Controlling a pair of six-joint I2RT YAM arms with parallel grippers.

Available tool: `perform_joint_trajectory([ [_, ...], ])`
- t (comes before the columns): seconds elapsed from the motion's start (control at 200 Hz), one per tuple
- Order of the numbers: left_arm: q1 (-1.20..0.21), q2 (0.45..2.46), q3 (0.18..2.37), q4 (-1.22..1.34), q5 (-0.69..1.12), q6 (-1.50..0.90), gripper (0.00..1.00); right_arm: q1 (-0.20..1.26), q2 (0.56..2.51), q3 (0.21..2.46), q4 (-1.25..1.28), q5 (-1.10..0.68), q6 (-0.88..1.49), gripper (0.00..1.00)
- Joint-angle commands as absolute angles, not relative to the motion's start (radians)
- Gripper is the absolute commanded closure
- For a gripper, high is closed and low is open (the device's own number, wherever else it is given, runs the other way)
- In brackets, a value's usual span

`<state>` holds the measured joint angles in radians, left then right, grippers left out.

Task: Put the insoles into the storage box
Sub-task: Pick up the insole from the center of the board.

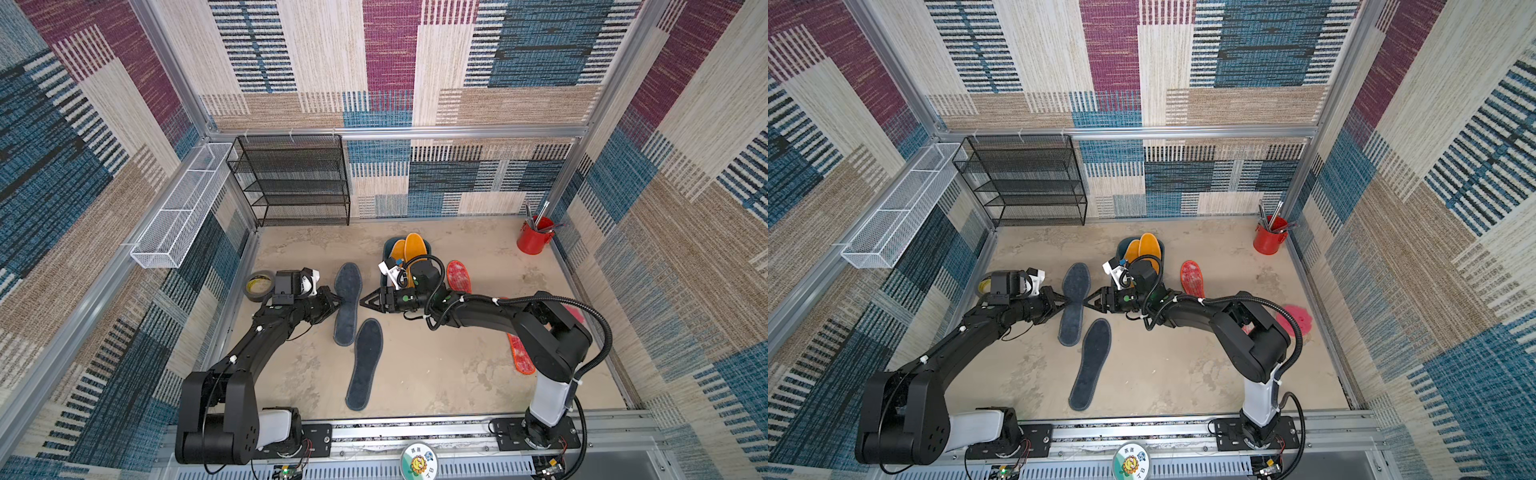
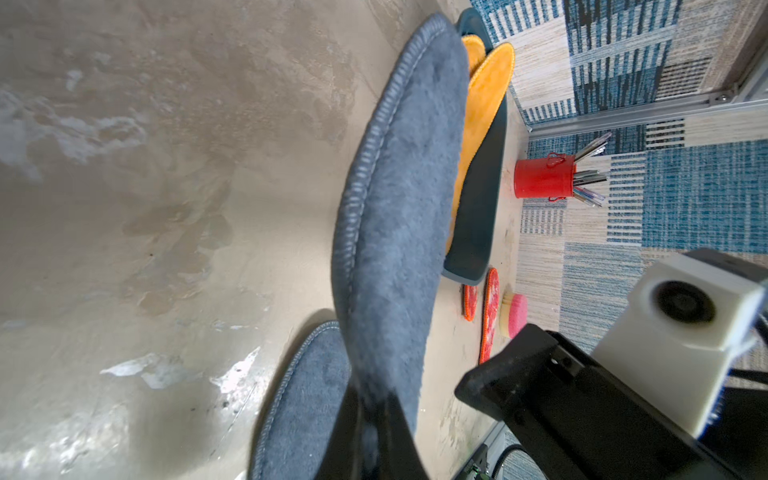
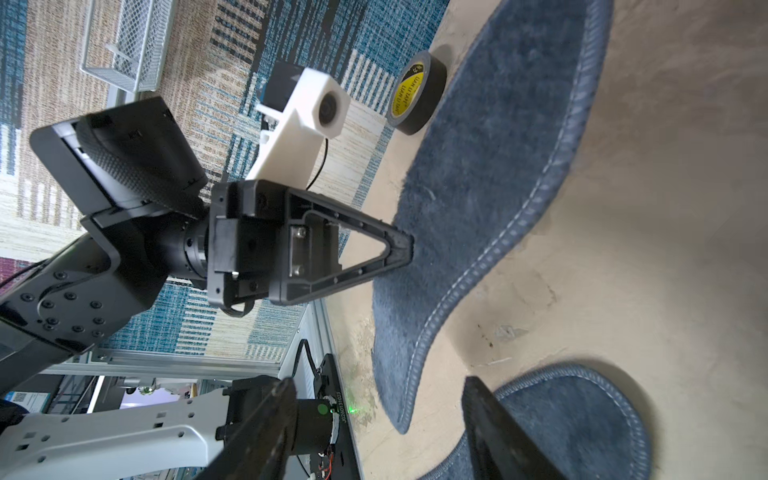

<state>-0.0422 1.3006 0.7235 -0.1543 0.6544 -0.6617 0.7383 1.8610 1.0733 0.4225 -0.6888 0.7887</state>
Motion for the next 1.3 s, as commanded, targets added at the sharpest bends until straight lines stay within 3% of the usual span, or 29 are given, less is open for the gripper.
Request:
perform_joint_trajectory([
  [0.0,-0.049,1.286,0.729,-0.134,0.703,-0.652,1.0,0.737,1.88,1.085,0.494,-0.7,0.834,0.36],
  [0.255,-0.06,1.281,0.731,-0.113,0.746,-0.656,1.0,0.737,1.918,1.086,0.577,-0.694,0.885,0.4],
  [0.396,-0.061,1.293,0.73,-0.094,0.79,-0.652,1.0,0.738,1.952,1.118,0.606,-0.706,0.905,0.49],
  [0.661,-0.061,1.278,0.723,-0.068,0.817,-0.66,1.0,0.738,1.98,1.134,0.638,-0.72,0.938,0.7],
  [0.731,-0.062,1.282,0.724,-0.067,0.819,-0.66,1.0,0.739,1.983,1.131,0.649,-0.725,0.949,0.83],
  [0.771,-0.062,1.282,0.724,-0.067,0.822,-0.659,1.0,0.739,1.983,1.129,0.653,-0.727,0.955,1.0],
  [0.932,-0.061,1.281,0.726,-0.076,0.808,-0.655,1.0,0.733,1.939,1.138,0.583,-0.701,0.909,1.0],
  [0.987,-0.06,1.279,0.734,-0.091,0.796,-0.648,0.92,0.719,1.907,1.15,0.511,-0.674,0.868,1.0],
  [1.017,-0.06,1.277,0.738,-0.098,0.786,-0.644,0.83,0.705,1.888,1.15,0.488,-0.666,0.855,1.0],
  [1.082,-0.058,1.269,0.745,-0.108,0.767,-0.641,0.48,0.661,1.841,1.139,0.448,-0.666,0.835,1.0],
  [1.122,-0.059,1.26,0.75,-0.114,0.75,-0.64,0.2,0.63,1.818,1.149,0.392,-0.667,0.805,1.0],
  [1.177,-0.055,1.244,0.753,-0.119,0.716,-0.64,0.03,0.588,1.795,1.18,0.288,-0.671,0.74,1.0],
  [1.292,-0.042,1.213,0.759,-0.116,0.678,-0.647,0.01,0.496,1.779,1.266,0.083,-0.698,0.601,1.0],
])
